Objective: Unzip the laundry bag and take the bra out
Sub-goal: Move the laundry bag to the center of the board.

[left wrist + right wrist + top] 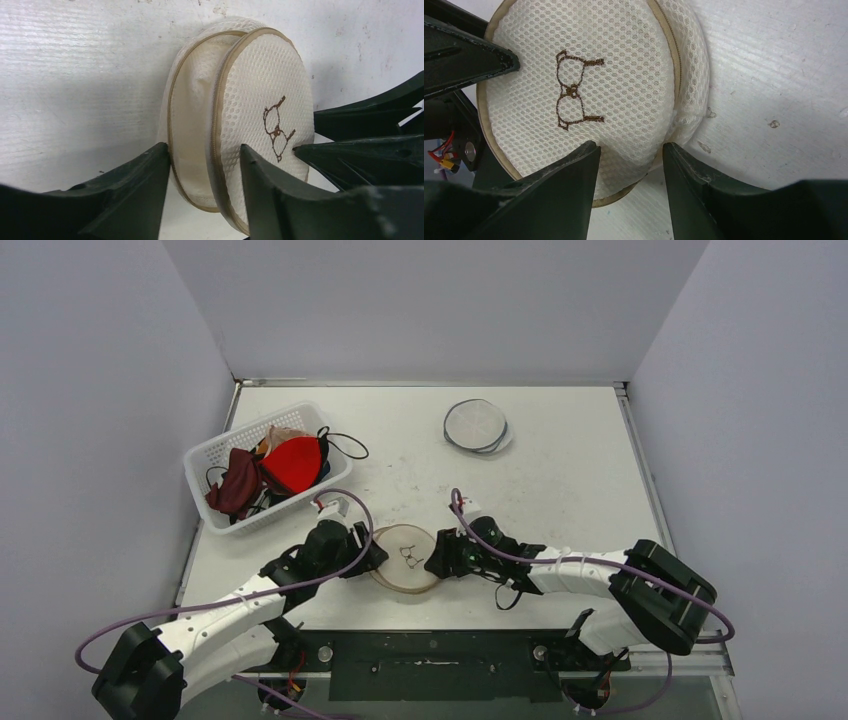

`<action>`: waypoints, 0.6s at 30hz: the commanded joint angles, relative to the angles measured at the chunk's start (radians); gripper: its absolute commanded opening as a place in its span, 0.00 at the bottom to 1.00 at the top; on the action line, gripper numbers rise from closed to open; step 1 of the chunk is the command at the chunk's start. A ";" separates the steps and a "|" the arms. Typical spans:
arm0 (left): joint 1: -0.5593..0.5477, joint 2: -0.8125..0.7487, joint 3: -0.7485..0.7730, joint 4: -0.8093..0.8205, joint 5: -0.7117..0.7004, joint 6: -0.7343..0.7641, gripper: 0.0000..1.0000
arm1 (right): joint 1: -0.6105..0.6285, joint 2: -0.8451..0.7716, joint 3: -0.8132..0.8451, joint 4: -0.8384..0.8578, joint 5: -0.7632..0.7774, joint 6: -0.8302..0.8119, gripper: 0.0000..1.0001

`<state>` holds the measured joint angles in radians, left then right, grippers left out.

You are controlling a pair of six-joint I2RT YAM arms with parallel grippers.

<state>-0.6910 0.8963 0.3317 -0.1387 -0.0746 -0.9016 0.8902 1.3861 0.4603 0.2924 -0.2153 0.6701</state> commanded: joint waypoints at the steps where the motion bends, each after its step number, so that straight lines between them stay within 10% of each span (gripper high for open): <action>1: 0.007 0.003 0.040 0.009 -0.030 0.050 0.40 | 0.010 -0.007 0.041 0.006 0.036 -0.030 0.51; 9: 0.007 -0.034 0.016 0.040 -0.027 0.065 0.02 | -0.011 -0.119 0.016 -0.051 0.072 0.004 0.74; 18: 0.007 -0.084 -0.093 0.171 -0.017 -0.004 0.00 | -0.079 -0.084 -0.049 0.089 -0.057 0.121 0.71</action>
<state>-0.6907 0.8291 0.2737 -0.0631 -0.0917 -0.8711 0.8120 1.2556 0.4187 0.2764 -0.2180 0.7372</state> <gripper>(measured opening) 0.033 0.728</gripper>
